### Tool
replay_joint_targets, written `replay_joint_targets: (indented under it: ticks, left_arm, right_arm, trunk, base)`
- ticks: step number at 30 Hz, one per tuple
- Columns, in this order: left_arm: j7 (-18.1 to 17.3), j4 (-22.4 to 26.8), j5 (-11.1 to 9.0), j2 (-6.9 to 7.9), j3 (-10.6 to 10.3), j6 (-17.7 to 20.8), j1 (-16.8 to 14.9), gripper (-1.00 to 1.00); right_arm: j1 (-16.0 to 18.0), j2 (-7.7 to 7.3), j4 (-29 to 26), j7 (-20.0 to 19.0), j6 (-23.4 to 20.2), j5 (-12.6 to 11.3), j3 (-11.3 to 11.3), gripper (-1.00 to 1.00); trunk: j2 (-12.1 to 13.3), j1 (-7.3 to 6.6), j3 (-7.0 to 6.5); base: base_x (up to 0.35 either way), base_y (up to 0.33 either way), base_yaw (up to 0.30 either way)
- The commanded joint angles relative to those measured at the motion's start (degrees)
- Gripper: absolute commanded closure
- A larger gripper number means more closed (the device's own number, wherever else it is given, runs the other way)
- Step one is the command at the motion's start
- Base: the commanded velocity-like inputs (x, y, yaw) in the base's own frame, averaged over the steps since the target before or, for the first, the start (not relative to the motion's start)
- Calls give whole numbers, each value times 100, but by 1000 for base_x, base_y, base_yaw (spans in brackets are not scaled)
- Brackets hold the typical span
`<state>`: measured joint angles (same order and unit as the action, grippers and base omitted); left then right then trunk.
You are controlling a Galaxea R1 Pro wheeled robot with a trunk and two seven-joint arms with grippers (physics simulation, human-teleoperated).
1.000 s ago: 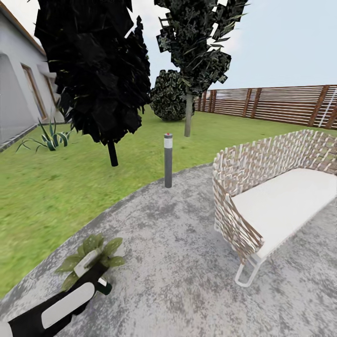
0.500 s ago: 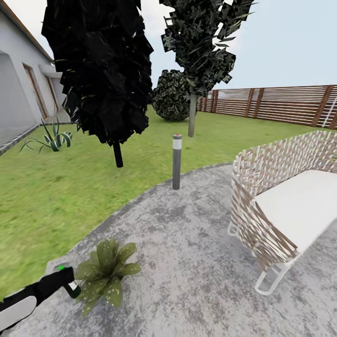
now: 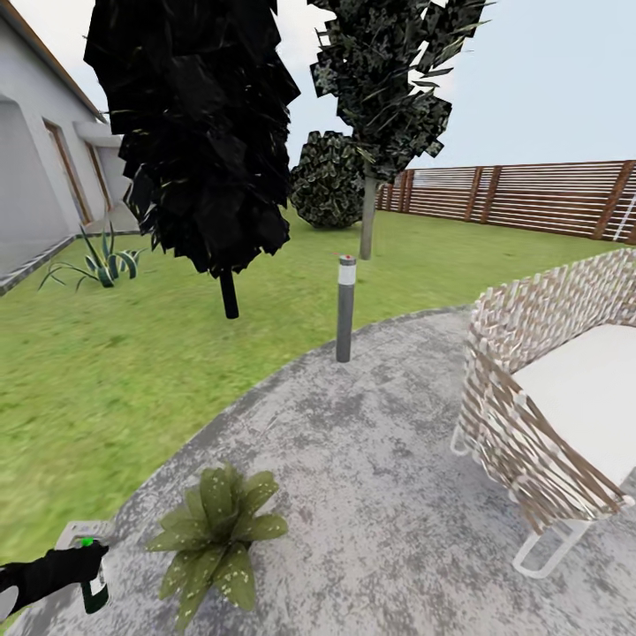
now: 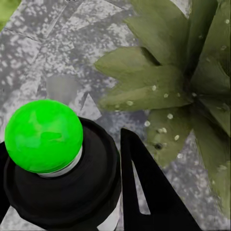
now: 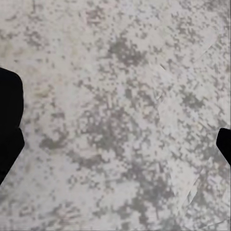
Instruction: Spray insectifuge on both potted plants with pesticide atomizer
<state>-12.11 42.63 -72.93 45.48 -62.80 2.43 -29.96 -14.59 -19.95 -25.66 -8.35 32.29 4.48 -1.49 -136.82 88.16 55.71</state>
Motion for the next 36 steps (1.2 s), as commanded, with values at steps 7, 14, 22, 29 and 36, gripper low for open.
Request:
replay_joint_targets:
  ticks: [7,14,22,29,36]
  left_arm:
    - [-123,-368,215,-166,4,-11,-1,100]
    - [-132,-933,213,-642,4,-5,-1,100]
    - [-133,-1211,380,-1181,11,-85,-8,100]
    - [-132,-1218,371,-1182,50,-481,-10,100]
    - [-132,-1255,340,-1181,59,-541,-10,100]
  right_arm:
    - [0,-1,-37,0,51,8,18,-100]
    - [0,70,-79,62,10,3,8,-100]
    - [0,51,-232,55,18,-22,62,-100]
    - [-53,270,-2863,6,-2802,-297,1790,-100]
    - [-53,334,-2480,-31,-2506,-240,1923,-100]
  trunk:
    - [0,0,0]
    - [0,0,0]
    - [0,0,0]
    - [0,0,-10]
    - [0,0,-13]
  base:
    - [80,331,0]
    - [19,339,-206]
    - [121,336,-289]
    - [87,215,-277]
    - [3,179,-35]
